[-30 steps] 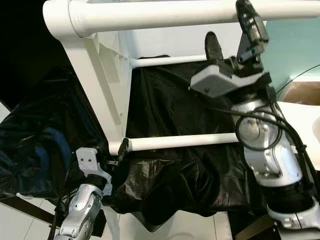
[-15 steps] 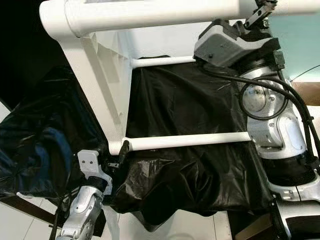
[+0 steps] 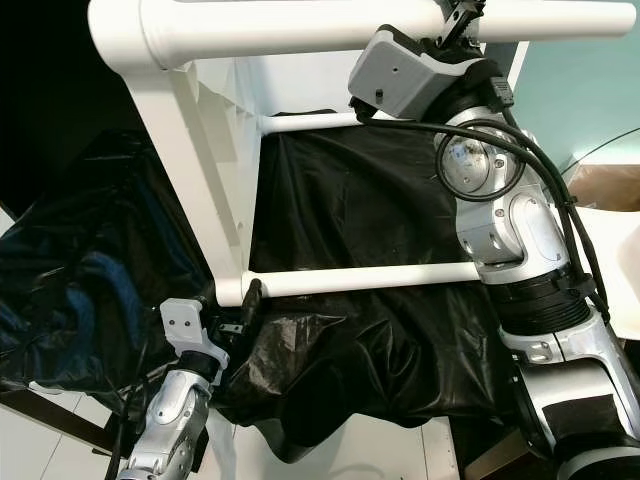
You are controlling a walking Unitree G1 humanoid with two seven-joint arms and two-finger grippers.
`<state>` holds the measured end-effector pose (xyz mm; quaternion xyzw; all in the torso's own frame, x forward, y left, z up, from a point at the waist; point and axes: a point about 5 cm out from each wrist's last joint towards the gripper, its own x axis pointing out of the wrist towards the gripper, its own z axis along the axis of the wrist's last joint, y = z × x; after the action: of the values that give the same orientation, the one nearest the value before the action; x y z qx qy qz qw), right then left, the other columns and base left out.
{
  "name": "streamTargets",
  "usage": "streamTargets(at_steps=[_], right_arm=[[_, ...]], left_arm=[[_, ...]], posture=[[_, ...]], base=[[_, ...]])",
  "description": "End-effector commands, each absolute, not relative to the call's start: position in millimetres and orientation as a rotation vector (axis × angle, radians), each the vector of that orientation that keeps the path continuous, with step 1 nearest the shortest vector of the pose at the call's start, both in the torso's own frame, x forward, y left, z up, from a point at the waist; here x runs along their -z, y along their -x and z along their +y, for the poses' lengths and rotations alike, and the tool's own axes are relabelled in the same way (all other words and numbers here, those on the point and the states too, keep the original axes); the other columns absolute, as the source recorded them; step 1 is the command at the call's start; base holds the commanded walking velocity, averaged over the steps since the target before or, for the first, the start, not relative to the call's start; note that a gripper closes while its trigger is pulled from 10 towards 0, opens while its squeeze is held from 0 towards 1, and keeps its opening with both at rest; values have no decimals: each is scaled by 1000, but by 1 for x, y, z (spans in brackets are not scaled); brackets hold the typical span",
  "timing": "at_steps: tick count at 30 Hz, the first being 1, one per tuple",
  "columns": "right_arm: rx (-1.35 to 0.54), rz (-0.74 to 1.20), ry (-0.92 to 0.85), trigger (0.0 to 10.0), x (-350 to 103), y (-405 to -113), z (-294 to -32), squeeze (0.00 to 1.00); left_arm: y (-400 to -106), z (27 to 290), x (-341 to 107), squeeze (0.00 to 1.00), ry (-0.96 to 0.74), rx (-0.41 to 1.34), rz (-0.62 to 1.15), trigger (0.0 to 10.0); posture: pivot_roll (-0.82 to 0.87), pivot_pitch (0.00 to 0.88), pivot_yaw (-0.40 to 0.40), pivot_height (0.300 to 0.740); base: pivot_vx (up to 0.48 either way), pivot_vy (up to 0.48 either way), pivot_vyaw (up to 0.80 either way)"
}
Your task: Building children table
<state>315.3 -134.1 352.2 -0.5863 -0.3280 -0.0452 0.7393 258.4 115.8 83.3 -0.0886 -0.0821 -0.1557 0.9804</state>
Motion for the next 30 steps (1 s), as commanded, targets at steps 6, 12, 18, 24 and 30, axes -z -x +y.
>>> streamTargets(at_steps=[6,12,18,24,30], right_arm=[[52,-692,1314,10000,-351,-319,-126,0],[20,-562,1242,0,-331,-332,-128,0],[15,-366,905,0,-301,-346,-137,0],[139,-284,861,0,-287,-355,-149,0],[321,-238,659,0,-266,-351,-172,0]], left_arm=[[-256,111,-80,0,158,439,-165,10000],[-252,113,-79,0,158,435,-158,10000],[-251,115,-80,0,150,441,-156,10000],[-248,115,-80,0,145,444,-153,10000],[-246,116,-80,0,142,440,-152,10000]], posture=[[-60,0,67,740],[-38,0,62,740],[-32,0,76,740],[-20,0,81,740],[-17,0,86,740]], base=[[0,0,0],[0,0,0],[0,0,0],[0,0,0],[0,0,0]])
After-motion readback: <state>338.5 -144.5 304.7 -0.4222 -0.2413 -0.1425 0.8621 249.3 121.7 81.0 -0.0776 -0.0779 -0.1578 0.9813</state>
